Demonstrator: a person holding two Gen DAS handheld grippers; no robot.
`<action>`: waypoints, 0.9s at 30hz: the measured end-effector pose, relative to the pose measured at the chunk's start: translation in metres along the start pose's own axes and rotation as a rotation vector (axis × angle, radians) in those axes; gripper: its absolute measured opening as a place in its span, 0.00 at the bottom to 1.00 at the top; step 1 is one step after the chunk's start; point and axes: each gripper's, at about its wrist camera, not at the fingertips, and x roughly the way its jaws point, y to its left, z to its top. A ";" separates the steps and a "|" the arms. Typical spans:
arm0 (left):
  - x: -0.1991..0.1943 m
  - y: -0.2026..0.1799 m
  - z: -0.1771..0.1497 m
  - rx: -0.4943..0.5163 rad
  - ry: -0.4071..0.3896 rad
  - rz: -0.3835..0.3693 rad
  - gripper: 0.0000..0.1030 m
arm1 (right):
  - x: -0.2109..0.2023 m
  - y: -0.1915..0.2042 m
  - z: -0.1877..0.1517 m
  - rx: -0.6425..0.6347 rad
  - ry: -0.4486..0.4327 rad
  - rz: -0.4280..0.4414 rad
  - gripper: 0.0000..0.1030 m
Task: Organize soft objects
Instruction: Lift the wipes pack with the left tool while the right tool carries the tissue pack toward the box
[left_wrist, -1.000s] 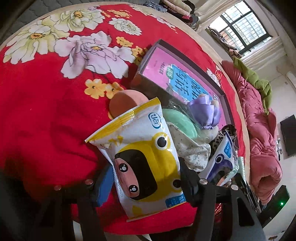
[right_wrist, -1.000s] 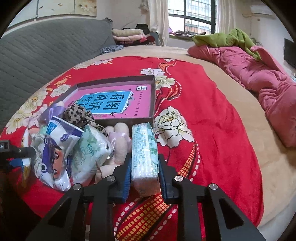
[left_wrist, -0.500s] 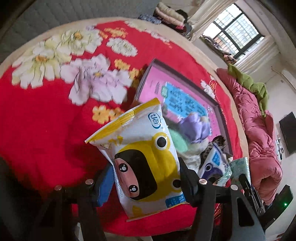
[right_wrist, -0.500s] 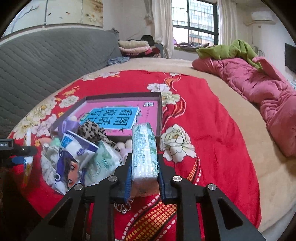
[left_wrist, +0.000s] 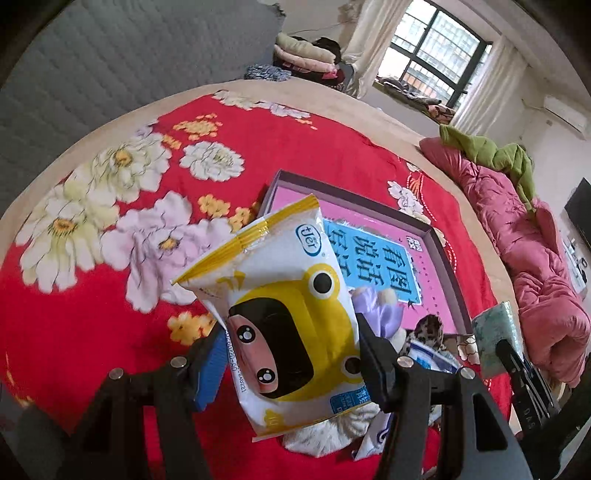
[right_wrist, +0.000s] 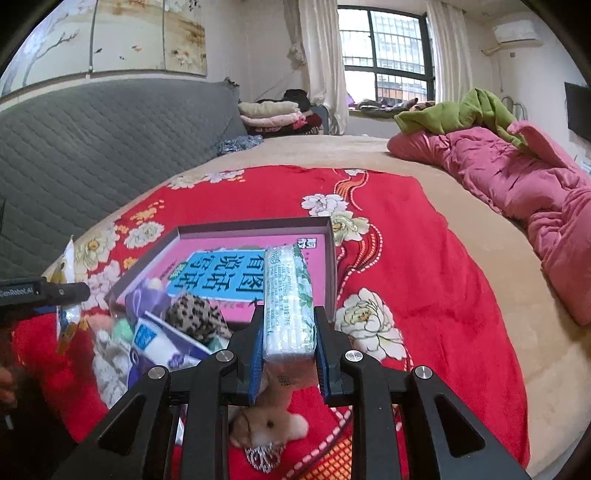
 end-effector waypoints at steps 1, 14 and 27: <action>0.002 -0.002 0.002 0.009 -0.001 0.003 0.61 | 0.001 0.000 0.001 0.002 -0.003 0.000 0.23; 0.043 -0.009 0.039 0.039 0.002 0.050 0.61 | 0.034 -0.002 0.023 -0.007 -0.012 -0.012 0.23; 0.091 -0.019 0.060 0.096 0.092 0.070 0.61 | 0.064 -0.007 0.023 -0.010 0.036 -0.025 0.23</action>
